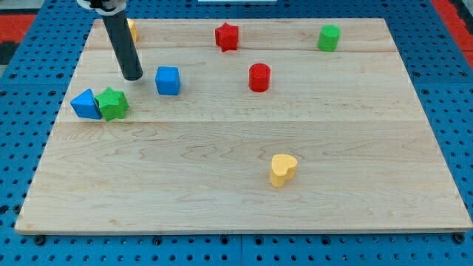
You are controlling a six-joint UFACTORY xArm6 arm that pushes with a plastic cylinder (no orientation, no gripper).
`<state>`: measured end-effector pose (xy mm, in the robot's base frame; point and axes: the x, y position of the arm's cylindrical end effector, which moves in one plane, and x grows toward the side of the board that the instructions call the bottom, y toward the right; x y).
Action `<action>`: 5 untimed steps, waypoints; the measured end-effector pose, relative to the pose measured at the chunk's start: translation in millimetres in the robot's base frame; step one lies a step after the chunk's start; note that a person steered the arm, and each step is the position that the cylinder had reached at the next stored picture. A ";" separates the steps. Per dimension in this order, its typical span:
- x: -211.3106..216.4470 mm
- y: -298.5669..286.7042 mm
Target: Place the red circle vertical to the green circle
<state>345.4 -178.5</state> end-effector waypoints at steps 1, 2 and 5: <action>0.0 0.0; -23.2 -22.7; -36.3 156.8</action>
<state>309.1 -21.7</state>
